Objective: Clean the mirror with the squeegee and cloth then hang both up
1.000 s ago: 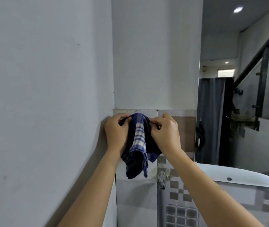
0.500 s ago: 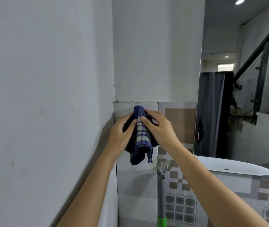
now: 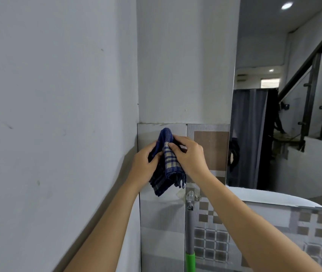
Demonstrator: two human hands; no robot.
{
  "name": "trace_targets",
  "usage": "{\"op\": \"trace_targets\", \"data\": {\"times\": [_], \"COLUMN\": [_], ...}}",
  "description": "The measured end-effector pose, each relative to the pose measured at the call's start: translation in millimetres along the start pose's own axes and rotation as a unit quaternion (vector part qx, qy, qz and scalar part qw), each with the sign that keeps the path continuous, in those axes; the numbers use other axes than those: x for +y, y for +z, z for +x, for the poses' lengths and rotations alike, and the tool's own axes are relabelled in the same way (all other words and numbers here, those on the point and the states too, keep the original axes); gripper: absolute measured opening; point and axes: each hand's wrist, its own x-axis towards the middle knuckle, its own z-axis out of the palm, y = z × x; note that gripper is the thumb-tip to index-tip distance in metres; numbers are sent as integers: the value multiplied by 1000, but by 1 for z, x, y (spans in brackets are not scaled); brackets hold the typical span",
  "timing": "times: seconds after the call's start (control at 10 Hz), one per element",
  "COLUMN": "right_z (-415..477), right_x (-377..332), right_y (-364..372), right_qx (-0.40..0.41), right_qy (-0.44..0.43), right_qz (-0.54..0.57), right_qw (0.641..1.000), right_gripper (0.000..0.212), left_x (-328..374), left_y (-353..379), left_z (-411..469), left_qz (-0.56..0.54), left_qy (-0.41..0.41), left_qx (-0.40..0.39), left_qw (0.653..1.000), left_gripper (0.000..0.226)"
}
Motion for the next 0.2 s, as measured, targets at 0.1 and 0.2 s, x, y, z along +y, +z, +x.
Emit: {"op": "trace_targets", "data": {"times": [0.1, 0.2], "right_z": [-7, -20], "right_x": [-10, -24], "right_y": [-11, -34], "right_qx": [-24, -45], "right_qy": [-21, 3], "right_qz": [-54, -97], "right_qw": [998, 994], "right_gripper": [28, 36], "left_x": [11, 29], "left_y": [-4, -7], "left_z": [-5, -10], "left_qz": [77, 209], "left_qy": [-1, -46], "left_qx": [-8, 6], "left_qw": [997, 977], "left_gripper": [36, 52]}}
